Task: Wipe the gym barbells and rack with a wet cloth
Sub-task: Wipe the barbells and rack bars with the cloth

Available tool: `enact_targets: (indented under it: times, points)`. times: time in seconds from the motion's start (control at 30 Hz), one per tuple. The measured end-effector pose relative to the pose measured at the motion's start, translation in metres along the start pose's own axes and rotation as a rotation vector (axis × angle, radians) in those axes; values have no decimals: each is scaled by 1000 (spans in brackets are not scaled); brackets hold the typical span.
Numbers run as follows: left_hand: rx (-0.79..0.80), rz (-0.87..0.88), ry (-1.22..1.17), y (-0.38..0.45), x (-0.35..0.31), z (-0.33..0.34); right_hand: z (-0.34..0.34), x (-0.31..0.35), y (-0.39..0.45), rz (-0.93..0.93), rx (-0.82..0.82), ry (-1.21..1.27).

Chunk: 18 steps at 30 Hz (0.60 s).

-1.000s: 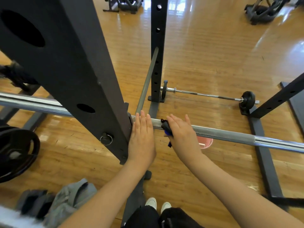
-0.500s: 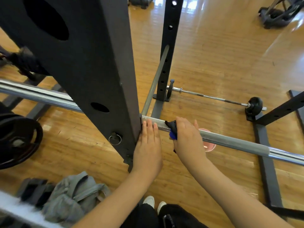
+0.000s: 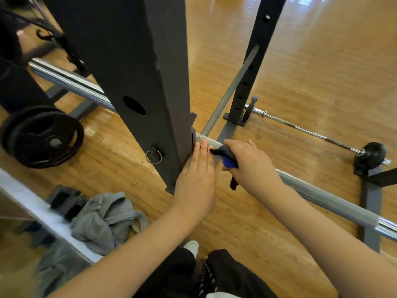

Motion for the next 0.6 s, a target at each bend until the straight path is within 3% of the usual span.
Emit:
enact_targets:
  times: [0.4, 0.6]
  points:
    - [74, -50, -34, -8, -7, -3, -4, -14, -6, 12, 80, 2]
    - [132, -91, -36, -7, -6, 0, 2, 29, 41, -165, 162, 33]
Point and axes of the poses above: each hand's wrist, its own y-axis towards the middle knuckle, its own z-axis out of the palm, x = y × z, the point moved 4 cm from there along y, towards the middle knuckle, and after that the axes turned 4 degrees about y, right-handed, at the moved point
